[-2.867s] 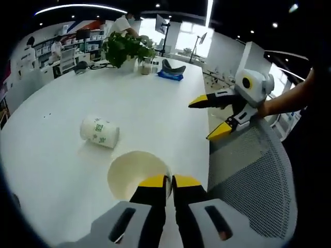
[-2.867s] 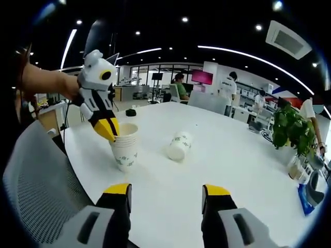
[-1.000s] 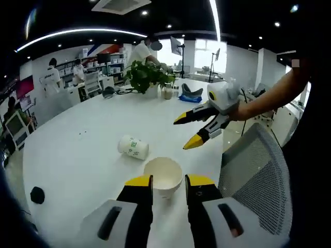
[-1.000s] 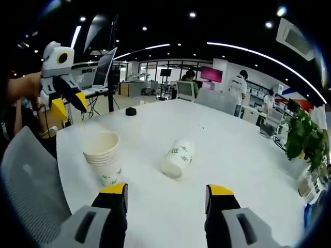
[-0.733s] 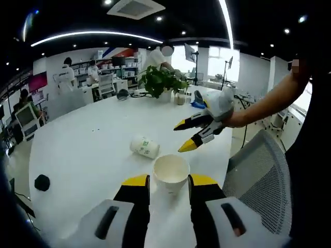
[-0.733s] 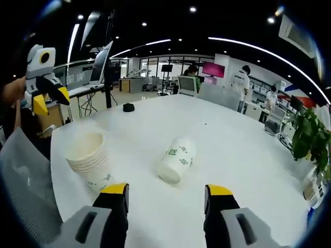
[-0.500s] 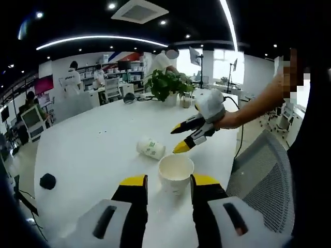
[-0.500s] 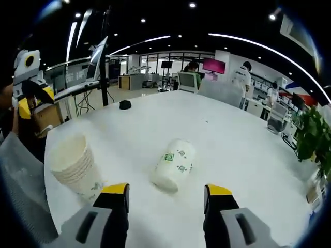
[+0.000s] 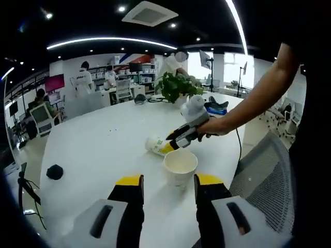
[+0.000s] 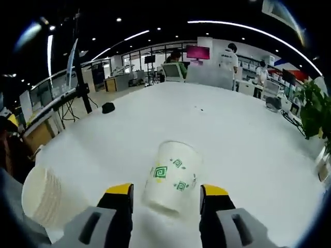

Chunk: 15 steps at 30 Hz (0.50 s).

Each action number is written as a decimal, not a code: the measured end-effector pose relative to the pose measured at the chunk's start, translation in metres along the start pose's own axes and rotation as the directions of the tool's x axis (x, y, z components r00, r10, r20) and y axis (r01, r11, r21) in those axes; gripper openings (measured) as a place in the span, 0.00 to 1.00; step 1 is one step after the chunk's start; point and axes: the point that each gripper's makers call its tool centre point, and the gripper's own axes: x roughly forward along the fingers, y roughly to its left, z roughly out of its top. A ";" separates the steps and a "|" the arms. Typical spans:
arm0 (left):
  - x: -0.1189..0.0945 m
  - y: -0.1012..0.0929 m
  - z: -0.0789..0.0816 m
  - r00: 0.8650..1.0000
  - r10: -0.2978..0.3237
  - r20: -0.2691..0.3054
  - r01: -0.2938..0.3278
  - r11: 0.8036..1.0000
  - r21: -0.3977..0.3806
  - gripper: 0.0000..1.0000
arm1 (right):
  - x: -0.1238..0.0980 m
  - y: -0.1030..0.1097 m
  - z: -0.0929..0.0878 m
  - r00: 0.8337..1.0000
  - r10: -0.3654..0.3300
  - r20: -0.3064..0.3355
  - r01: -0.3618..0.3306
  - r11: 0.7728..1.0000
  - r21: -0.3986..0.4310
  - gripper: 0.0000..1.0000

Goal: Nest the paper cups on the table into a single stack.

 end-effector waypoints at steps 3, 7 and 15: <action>-0.002 0.005 -0.001 1.000 0.024 0.001 -0.024 1.000 -0.006 0.34 | 0.004 -0.003 0.000 1.000 0.000 -0.005 0.000 1.000 0.026 0.48; -0.003 0.008 -0.001 0.999 0.041 0.005 -0.041 0.999 -0.020 0.32 | 0.006 -0.001 -0.002 1.000 -0.006 -0.016 0.007 0.999 0.048 0.40; 0.003 0.006 -0.002 1.000 0.027 -0.001 -0.027 1.000 -0.015 0.31 | -0.001 0.000 -0.010 0.999 -0.017 -0.032 0.017 1.000 0.012 0.35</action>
